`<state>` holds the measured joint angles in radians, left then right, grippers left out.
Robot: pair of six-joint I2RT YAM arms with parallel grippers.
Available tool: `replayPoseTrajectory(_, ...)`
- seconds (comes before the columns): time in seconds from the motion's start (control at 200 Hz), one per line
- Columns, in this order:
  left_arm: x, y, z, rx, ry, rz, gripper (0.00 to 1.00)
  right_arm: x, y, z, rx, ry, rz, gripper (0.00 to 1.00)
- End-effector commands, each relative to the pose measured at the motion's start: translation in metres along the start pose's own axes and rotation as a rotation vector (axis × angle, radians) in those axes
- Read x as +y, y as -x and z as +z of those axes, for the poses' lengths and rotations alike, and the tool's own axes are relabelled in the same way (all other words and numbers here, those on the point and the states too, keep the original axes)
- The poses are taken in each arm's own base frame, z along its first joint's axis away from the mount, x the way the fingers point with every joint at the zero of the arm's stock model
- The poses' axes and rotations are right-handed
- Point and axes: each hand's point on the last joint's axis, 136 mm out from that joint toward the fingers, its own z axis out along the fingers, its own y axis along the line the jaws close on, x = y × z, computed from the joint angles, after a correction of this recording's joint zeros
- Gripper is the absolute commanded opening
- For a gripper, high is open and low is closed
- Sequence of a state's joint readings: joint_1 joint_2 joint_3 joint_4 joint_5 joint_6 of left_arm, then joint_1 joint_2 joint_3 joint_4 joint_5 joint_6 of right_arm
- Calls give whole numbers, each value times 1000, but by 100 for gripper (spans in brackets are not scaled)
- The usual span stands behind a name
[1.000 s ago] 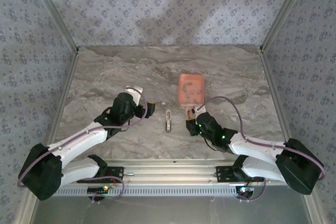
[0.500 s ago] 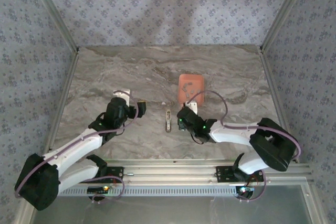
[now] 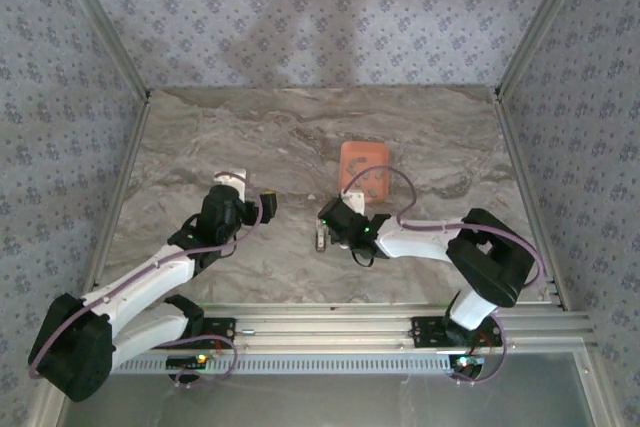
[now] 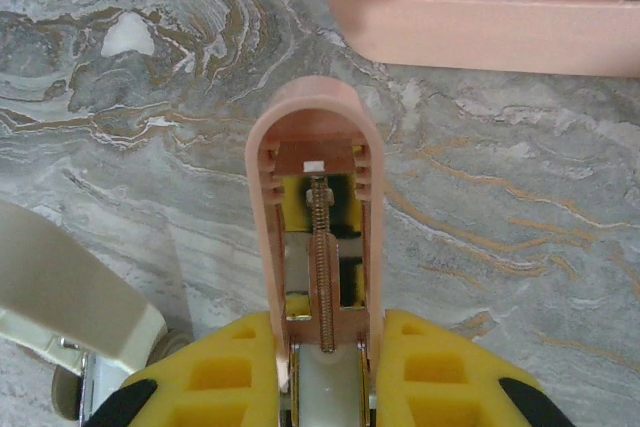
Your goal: Load the staples into the stapler
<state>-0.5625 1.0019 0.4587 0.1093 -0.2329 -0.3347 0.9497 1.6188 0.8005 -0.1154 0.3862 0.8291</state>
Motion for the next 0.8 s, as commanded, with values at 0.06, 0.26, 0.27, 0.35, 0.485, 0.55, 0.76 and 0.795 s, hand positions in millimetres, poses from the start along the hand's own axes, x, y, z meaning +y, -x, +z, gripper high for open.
replayPoseTrajectory(0.06,4,8,-5,-42,4,-1,98,-6,-2,0,35,-61,8,16)
replayPoseTrajectory(0.26,6,11,-5,-44,9,16,98,-5,-10,0,108,-63,-6,20)
replayPoseTrajectory(0.27,6,11,-5,-44,10,15,98,-5,-9,0,109,-63,-5,20)
replayPoseTrajectory(0.35,6,11,-5,-45,8,17,98,-4,-10,2,120,-61,-6,23)
replayPoseTrajectory(0.485,6,11,-5,-44,7,19,98,-1,-8,2,126,-57,-5,36)
replayPoseTrajectory(0.55,6,11,-6,-43,6,21,98,-1,-8,1,124,-54,-5,40)
replayPoseTrajectory(0.76,6,13,-6,-47,4,22,98,0,-10,1,137,-50,3,39)
replayPoseTrajectory(0.795,6,12,-6,-46,4,22,98,0,-10,0,137,-47,5,39)
